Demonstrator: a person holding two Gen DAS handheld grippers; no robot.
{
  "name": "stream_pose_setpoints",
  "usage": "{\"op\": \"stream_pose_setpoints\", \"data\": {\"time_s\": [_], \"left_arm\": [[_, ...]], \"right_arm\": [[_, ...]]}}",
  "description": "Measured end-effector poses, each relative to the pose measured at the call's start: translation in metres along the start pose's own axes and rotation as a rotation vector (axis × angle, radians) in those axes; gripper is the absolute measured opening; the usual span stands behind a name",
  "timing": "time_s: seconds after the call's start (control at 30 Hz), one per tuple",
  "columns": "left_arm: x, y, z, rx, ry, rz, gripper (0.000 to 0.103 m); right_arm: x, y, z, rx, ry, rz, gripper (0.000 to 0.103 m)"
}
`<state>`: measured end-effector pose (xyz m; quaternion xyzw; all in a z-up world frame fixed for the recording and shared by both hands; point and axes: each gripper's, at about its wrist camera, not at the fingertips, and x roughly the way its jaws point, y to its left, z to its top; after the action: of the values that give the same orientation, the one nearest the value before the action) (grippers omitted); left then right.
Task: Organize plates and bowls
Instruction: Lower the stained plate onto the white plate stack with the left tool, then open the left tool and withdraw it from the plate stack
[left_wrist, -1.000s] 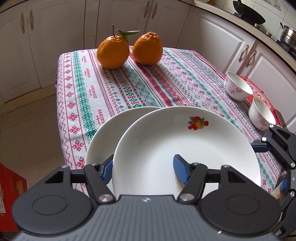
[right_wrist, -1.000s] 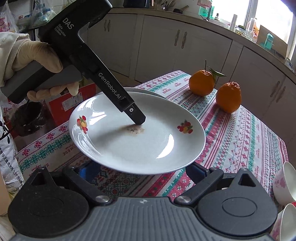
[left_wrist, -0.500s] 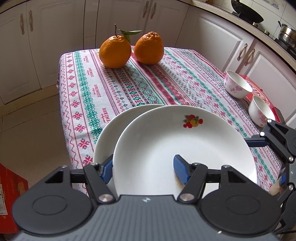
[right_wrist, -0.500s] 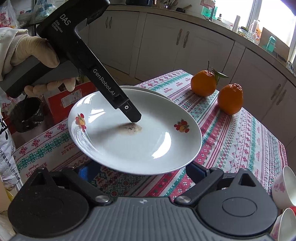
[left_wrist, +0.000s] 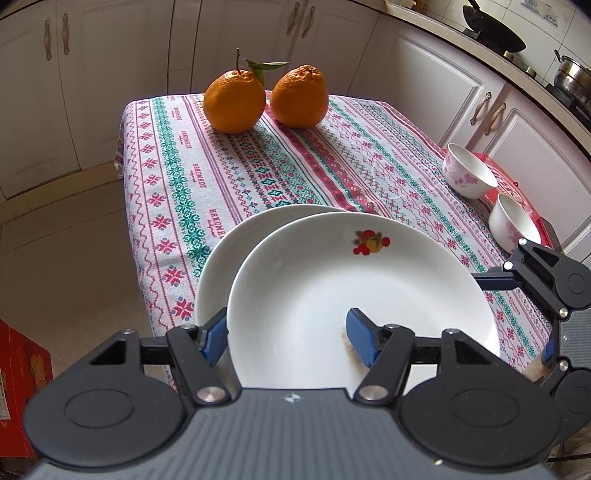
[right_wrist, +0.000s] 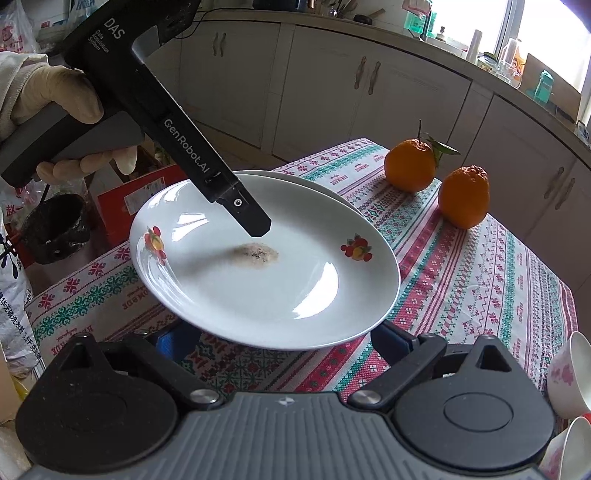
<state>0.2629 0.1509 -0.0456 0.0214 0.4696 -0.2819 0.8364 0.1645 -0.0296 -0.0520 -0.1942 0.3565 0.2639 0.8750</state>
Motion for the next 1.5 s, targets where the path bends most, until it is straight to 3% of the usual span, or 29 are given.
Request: {"op": "stream_pose_setpoints", "data": {"time_s": [1.07, 1.5], "left_arm": [[-0.016, -0.001, 0.002, -0.057, -0.005, 0.061, 0.068], [-0.016, -0.004, 0.004, -0.043, 0.008, 0.120, 0.074]], "right_arm": [[-0.021, -0.001, -0.004, 0.014, -0.063, -0.006, 0.101], [-0.028, -0.004, -0.007, 0.021, -0.086, -0.010, 0.102]]}}
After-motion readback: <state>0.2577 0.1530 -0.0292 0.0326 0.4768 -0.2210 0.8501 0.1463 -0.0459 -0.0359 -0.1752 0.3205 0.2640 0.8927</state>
